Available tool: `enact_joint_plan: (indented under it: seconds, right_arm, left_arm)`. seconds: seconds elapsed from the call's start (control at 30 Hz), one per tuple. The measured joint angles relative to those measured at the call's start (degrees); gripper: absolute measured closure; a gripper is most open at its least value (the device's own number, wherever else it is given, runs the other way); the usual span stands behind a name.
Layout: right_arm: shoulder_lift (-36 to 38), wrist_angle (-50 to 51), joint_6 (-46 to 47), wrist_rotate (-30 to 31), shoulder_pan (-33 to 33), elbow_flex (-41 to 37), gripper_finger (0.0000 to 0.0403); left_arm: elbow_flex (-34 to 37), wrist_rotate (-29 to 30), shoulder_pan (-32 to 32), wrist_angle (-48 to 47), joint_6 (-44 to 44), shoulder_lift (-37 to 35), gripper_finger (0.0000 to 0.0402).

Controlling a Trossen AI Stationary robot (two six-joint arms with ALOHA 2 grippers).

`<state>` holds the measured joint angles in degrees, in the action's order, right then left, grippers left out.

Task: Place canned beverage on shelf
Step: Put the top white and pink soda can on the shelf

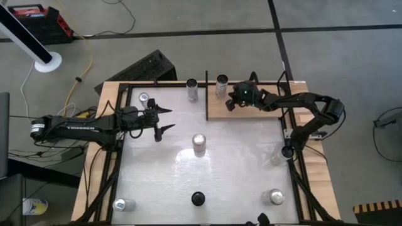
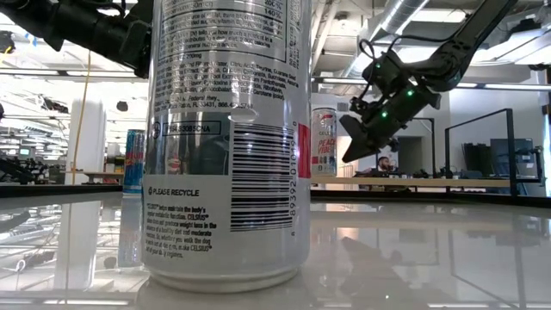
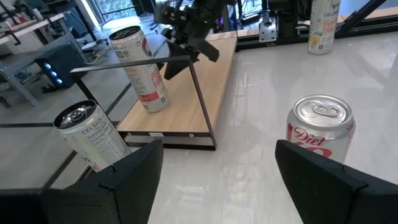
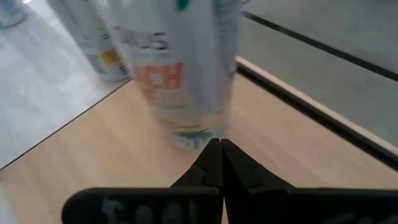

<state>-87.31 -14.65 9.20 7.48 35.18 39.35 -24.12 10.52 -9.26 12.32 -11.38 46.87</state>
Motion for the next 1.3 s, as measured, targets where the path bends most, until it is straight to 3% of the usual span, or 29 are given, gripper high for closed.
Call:
enact_joint_plan:
  seconds: [0.8, 1.3]
  right_arm:
    - [0.0, -6.54, -0.07, 0.06, 0.22, 0.02, 0.0385]
    - [0.0, -9.34, -0.04, -0.13, -3.33, 0.03, 0.0385]
  left_arm:
    - [0.0, -0.01, 0.0, -0.26, 0.02, -0.01, 0.0106]
    - [0.0, -0.02, 0.0, -1.38, 0.15, 0.0, 0.0106]
